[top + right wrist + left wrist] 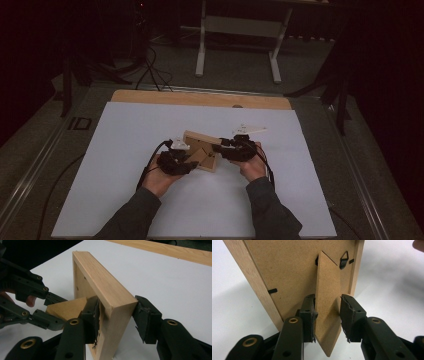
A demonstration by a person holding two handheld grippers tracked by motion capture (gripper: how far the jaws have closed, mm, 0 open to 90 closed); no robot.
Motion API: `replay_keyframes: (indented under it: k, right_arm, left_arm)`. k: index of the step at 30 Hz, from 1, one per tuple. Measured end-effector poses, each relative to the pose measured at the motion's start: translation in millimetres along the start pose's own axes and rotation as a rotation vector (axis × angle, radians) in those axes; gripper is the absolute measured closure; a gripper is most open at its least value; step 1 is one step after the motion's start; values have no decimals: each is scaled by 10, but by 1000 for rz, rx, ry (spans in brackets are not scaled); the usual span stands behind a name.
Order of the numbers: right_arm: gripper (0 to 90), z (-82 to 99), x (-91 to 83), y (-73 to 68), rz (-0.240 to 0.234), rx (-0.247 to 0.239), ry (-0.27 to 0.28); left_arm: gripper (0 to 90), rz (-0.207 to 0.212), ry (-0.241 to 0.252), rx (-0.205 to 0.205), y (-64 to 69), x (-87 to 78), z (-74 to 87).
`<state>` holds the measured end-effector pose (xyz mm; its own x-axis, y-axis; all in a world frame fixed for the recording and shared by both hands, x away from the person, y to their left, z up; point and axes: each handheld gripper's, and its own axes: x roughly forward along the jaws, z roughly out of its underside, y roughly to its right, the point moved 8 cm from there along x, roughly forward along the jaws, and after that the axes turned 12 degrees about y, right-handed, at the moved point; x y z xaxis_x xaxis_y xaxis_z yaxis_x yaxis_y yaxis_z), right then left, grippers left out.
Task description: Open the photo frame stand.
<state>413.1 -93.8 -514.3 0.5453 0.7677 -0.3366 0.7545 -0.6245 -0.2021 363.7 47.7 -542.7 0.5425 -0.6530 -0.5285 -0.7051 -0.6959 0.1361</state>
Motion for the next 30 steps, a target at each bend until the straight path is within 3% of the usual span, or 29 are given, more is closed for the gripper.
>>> replay_keyframes:
  k: [9,16,20,25,30]
  right_arm:
    - [580,4,-18,-33,-4,-12,0]
    - [576,-3,-34,-60,12,-47,0]
    - [571,-3,-41,-84,13,-82,-4]
    - [563,6,-51,-103,6,-87,-3]
    - [549,38,-74,-153,-17,-88,-7]
  left_arm:
    - [680,-3,-2,0,-8,14,8]
    - [688,-9,-3,-8,4,61,13]
    - [696,-14,-11,8,33,66,20]
    - [700,-24,-13,34,91,61,41]
    - [705,-18,-16,31,107,59,86]
